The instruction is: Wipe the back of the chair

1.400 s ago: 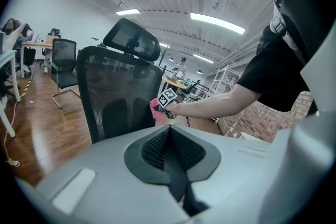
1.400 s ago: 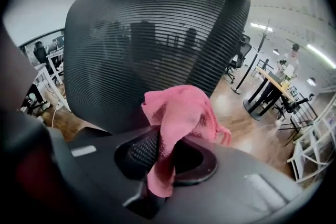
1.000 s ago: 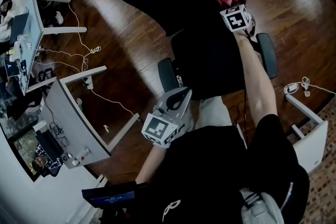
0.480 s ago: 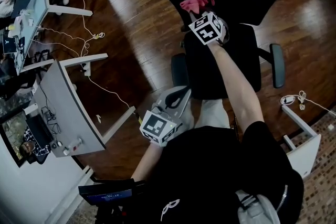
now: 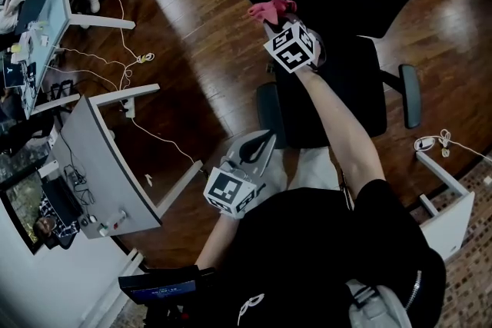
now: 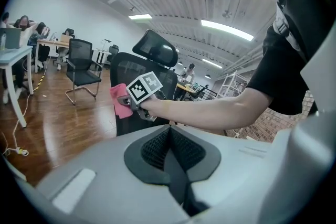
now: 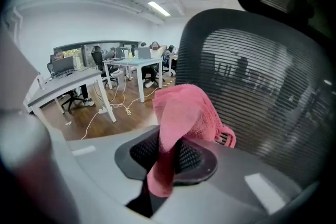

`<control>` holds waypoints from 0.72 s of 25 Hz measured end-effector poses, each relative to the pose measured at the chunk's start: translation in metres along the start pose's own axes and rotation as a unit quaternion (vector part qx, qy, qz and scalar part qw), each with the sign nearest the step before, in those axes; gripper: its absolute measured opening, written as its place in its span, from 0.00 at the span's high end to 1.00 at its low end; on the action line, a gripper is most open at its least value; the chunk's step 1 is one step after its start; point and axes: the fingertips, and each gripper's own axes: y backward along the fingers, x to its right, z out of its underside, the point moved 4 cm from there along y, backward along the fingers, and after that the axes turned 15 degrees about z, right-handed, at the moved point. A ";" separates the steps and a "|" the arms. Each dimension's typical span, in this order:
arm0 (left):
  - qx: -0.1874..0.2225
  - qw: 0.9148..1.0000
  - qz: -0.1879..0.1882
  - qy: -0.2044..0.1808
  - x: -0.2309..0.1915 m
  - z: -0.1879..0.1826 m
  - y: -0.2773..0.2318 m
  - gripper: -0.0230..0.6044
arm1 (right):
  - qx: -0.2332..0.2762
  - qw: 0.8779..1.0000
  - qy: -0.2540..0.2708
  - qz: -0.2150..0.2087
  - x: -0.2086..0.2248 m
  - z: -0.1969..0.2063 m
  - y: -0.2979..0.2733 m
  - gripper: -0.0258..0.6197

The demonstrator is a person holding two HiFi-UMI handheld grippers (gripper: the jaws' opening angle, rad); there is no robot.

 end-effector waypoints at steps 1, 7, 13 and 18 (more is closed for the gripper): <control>-0.002 1.000 0.003 -0.001 0.001 -0.002 -0.002 0.98 | -0.002 1.000 -0.007 0.006 0.009 0.004 0.002 0.88; -0.016 1.000 0.024 -0.010 0.012 -0.005 -0.032 0.98 | -0.022 0.997 -0.049 0.059 0.093 0.048 0.020 0.88; -0.028 0.998 0.045 -0.020 0.032 -0.013 -0.073 0.98 | -0.049 0.987 -0.090 0.125 0.194 0.103 0.052 0.88; -0.029 0.998 0.057 -0.027 0.040 -0.021 -0.102 0.98 | -0.068 0.974 -0.119 0.178 0.271 0.141 0.076 0.88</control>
